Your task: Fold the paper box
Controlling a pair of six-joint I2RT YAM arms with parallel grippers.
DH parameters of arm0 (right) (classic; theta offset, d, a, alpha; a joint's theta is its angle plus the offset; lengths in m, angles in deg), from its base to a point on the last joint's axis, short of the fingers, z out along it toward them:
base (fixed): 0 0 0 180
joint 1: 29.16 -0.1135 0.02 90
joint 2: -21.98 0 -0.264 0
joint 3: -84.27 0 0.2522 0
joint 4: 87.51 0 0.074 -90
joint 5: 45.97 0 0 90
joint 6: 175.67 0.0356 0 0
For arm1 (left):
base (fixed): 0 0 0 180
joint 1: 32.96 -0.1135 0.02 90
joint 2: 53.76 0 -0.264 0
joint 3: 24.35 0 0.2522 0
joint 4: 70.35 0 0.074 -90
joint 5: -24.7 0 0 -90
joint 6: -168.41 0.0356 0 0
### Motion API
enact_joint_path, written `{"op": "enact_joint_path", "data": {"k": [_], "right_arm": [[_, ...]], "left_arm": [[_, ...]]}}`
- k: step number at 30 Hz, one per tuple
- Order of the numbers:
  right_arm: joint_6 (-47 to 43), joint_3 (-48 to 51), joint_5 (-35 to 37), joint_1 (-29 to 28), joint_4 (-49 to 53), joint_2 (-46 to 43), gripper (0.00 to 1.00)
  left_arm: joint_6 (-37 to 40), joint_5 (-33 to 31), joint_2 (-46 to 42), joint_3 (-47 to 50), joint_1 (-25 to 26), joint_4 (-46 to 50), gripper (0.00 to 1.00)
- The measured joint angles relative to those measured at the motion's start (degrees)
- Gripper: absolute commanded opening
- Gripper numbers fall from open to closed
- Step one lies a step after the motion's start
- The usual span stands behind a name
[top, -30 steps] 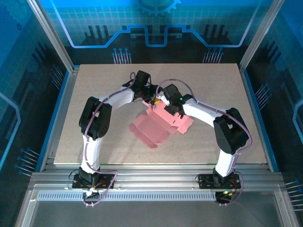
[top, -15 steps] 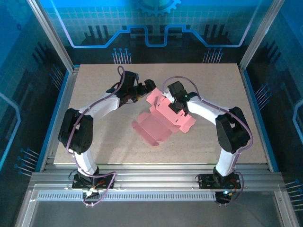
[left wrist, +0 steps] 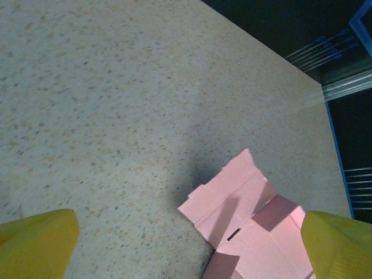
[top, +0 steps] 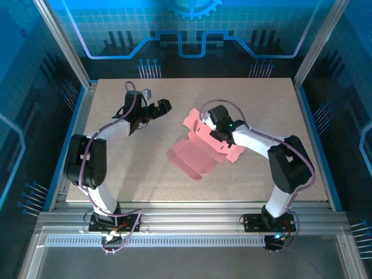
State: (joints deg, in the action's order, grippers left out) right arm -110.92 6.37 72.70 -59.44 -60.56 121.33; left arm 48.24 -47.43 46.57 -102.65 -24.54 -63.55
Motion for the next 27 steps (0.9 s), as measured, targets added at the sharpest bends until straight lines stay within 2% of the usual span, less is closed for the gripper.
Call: {"op": "enact_joint_path", "data": {"k": [10,14,27], "right_arm": [[-10.54,6.45,5.97,-3.82,-12.37,-4.04,0.0],[-16.83,8.5,10.62,-5.35,-21.09,-5.38,0.0],[-39.74,17.94,21.09,-12.63,-50.75,-0.52,0.0]], "left_arm": [[7.67,-0.68,4.87,-7.41,-0.02,8.59,0.99],[9.01,-1.33,7.13,-9.64,-0.37,11.45,0.98],[7.3,0.02,10.67,-13.49,-3.72,13.4,0.95]]}}
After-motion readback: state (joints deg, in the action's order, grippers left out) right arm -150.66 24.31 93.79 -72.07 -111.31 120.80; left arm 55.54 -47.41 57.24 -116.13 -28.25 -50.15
